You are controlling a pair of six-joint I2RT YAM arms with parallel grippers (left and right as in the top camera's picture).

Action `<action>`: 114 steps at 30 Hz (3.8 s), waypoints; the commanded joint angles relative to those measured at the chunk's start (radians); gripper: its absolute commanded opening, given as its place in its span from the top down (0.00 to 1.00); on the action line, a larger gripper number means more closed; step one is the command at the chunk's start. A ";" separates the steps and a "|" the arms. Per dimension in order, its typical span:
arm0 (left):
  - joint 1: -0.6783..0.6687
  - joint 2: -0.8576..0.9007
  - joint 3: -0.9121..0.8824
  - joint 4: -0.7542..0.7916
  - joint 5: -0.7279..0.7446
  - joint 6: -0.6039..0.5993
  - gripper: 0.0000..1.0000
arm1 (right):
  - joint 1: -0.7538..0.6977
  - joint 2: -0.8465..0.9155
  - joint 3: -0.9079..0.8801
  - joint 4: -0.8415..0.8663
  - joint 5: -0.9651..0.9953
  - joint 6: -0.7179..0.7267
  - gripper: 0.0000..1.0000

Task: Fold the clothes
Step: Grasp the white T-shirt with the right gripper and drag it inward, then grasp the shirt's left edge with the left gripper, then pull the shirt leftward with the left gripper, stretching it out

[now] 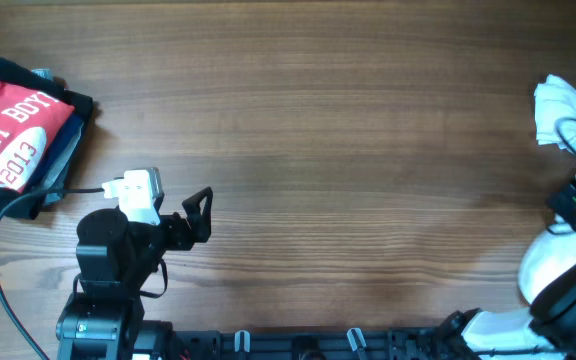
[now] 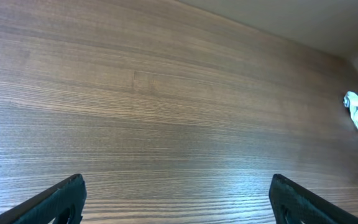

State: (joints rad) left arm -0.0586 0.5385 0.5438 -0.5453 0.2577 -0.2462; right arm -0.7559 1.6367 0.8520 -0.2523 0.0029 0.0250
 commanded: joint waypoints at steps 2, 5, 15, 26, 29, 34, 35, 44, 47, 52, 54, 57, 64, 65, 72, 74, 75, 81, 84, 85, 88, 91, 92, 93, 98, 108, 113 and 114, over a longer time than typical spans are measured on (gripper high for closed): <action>0.004 -0.002 0.025 0.006 0.015 -0.006 0.07 | 0.315 -0.077 0.012 -0.054 -0.089 0.005 0.96; 0.004 -0.002 0.025 0.006 0.015 -0.005 0.07 | 0.615 -0.077 0.012 -0.096 -0.113 0.031 0.96; 0.004 -0.002 0.025 0.006 0.034 -0.006 0.00 | 1.099 -0.105 0.017 0.275 -0.055 0.286 0.03; -0.036 0.172 0.025 0.092 0.161 -0.056 0.02 | 0.686 -0.541 0.017 -0.415 0.113 0.203 0.00; -0.165 0.395 0.025 0.205 0.180 -0.117 0.01 | 0.653 -0.534 0.017 -0.450 0.113 0.213 0.00; -0.412 0.797 0.025 0.553 0.180 -0.249 0.02 | 0.653 -0.534 0.017 -0.452 0.109 0.213 0.00; -0.438 0.851 0.025 0.616 0.180 -0.265 0.02 | 0.653 -0.534 0.017 -0.453 0.109 0.213 0.01; -0.589 1.223 0.025 0.993 0.043 -0.286 0.12 | 0.653 -0.534 0.017 -0.459 0.109 0.213 0.00; -0.605 1.231 0.025 1.026 -0.034 -0.286 0.20 | 0.653 -0.534 0.017 -0.460 0.109 0.214 0.00; -0.618 1.231 0.025 1.113 -0.087 -0.285 0.52 | 0.653 -0.534 0.017 -0.462 0.109 0.214 0.01; -0.618 1.231 0.025 1.115 -0.096 -0.285 0.62 | 0.653 -0.534 0.017 -0.465 0.109 0.214 0.00; -0.618 1.231 0.025 1.113 -0.096 -0.285 0.52 | 0.653 -0.534 0.017 -0.465 0.109 0.214 0.00; -0.625 1.311 0.027 1.124 -0.159 -0.274 0.36 | 0.653 -0.534 0.017 -0.465 0.098 0.220 0.00; -0.633 1.315 0.027 1.133 -0.159 -0.249 0.37 | 0.653 -0.534 0.017 -0.465 0.093 0.231 0.00; -0.678 1.317 0.027 1.163 -0.190 -0.202 0.96 | 0.653 -0.534 0.017 -0.471 0.094 0.240 0.01; -0.678 1.316 0.027 1.192 -0.189 -0.201 0.96 | 0.653 -0.534 0.017 -0.472 0.094 0.240 0.00; -0.677 1.302 0.027 1.215 -0.189 -0.163 0.96 | 0.653 -0.534 0.017 -0.472 0.094 0.240 0.00; -0.591 1.016 0.028 1.096 -0.310 -0.060 0.96 | 0.653 -0.534 0.017 -0.474 0.094 0.238 0.01; -0.453 0.864 0.033 1.054 -0.314 -0.044 0.96 | 0.653 -0.534 0.017 -0.474 0.094 0.237 0.00; -0.382 0.825 0.034 1.052 -0.312 -0.044 0.96 | 0.653 -0.534 0.017 -0.474 0.094 0.237 0.00; -0.235 0.818 0.034 1.053 -0.312 -0.042 0.96 | 0.653 -0.534 0.017 -0.475 0.094 0.238 0.00; -0.161 0.839 0.036 1.081 -0.312 0.055 0.96 | 0.653 -0.534 0.017 -0.481 0.094 0.237 0.01; -0.137 0.849 0.049 1.084 -0.312 0.091 0.96 | 0.653 -0.534 0.017 -0.486 0.094 0.237 0.00; -0.115 0.856 0.063 1.085 -0.312 0.095 0.96 | 0.653 -0.534 0.017 -0.491 0.094 0.238 0.01; -0.013 0.933 0.194 1.109 -0.312 0.138 0.96 | 0.653 -0.534 0.017 -0.509 0.094 0.237 0.01; -0.094 1.008 0.316 0.407 0.133 -0.201 0.00 | 0.653 -0.534 0.017 -0.523 0.094 0.237 0.01; -0.312 1.021 0.311 0.193 0.139 -0.356 0.00 | 0.653 -0.534 0.017 -0.523 0.094 0.237 0.00; -0.366 1.041 0.309 0.204 0.106 -0.439 0.00 | 0.653 -0.534 0.017 -0.523 0.094 0.237 0.00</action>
State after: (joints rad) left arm -0.3527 1.5448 0.8566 -0.3489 0.3767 -0.5201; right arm -0.0994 1.1061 0.8711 -0.7780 0.0948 0.2497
